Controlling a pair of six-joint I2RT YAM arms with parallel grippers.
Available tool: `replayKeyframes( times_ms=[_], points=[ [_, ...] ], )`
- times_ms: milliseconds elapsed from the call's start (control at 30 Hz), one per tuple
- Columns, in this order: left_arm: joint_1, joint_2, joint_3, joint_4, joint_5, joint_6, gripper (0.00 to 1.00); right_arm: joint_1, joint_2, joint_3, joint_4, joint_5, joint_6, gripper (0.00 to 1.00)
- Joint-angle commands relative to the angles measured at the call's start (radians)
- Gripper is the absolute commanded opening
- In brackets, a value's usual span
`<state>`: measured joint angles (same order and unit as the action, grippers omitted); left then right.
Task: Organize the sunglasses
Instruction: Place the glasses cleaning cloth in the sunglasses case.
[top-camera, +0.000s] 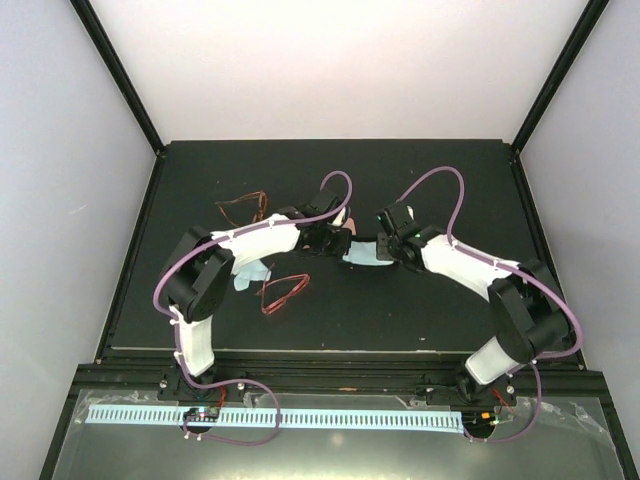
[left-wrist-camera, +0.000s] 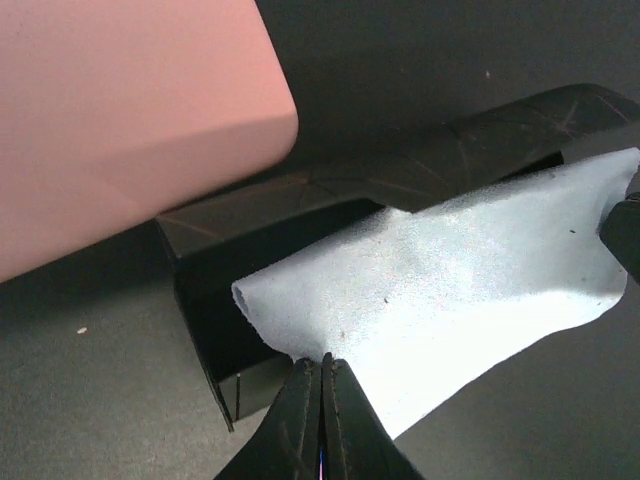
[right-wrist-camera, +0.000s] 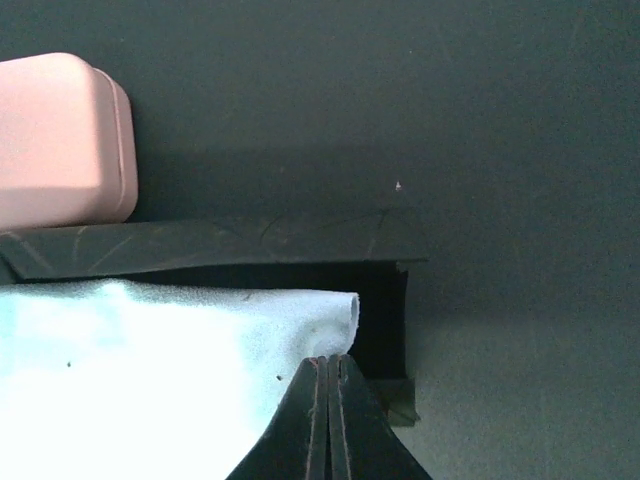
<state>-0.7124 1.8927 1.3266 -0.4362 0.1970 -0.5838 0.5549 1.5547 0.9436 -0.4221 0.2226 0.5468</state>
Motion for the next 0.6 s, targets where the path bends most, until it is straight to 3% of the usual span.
replayKeyframes(
  times_ms=[0,567],
  points=[
    [0.013,0.038,0.062,-0.027,0.022,0.023,0.01,-0.018,0.046,0.036,0.024,-0.004,-0.023,0.01],
    [0.041,0.12,0.13,-0.062,0.005,0.028,0.01,-0.034,0.168,0.107,0.023,0.039,-0.064,0.01]
  ],
)
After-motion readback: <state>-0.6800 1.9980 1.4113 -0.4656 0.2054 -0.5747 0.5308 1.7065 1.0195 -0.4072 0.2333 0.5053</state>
